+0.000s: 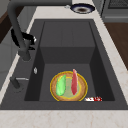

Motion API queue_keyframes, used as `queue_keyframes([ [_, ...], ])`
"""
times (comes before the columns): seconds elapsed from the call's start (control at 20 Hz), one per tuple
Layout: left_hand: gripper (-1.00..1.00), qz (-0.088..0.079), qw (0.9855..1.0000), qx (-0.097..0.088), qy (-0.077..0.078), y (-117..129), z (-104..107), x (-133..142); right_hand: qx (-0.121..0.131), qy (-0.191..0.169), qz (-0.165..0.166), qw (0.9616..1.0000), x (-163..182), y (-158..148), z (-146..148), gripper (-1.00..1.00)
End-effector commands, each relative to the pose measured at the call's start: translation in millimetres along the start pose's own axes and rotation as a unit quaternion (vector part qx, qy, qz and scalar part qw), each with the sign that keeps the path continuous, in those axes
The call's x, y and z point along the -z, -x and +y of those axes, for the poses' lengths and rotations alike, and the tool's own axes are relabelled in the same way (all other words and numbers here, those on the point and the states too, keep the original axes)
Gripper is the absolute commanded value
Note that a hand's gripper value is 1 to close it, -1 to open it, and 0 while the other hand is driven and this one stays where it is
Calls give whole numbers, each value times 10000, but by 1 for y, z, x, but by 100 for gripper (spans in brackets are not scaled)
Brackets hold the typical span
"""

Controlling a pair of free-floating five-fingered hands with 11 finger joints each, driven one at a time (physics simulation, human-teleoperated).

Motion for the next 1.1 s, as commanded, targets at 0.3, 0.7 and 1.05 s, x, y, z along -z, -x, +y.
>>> queue_keyframes([
  [0.3,0,0,10000,0,0,0,0,0,-44,163,-532,9984,17,16,14,100],
  [0.7,0,0,10000,0,0,0,0,0,-40,154,-576,9982,17,18,12,100],
  [1.05,0,0,10000,0,0,0,0,0,5,220,82,9997,-3,4,2,100],
])
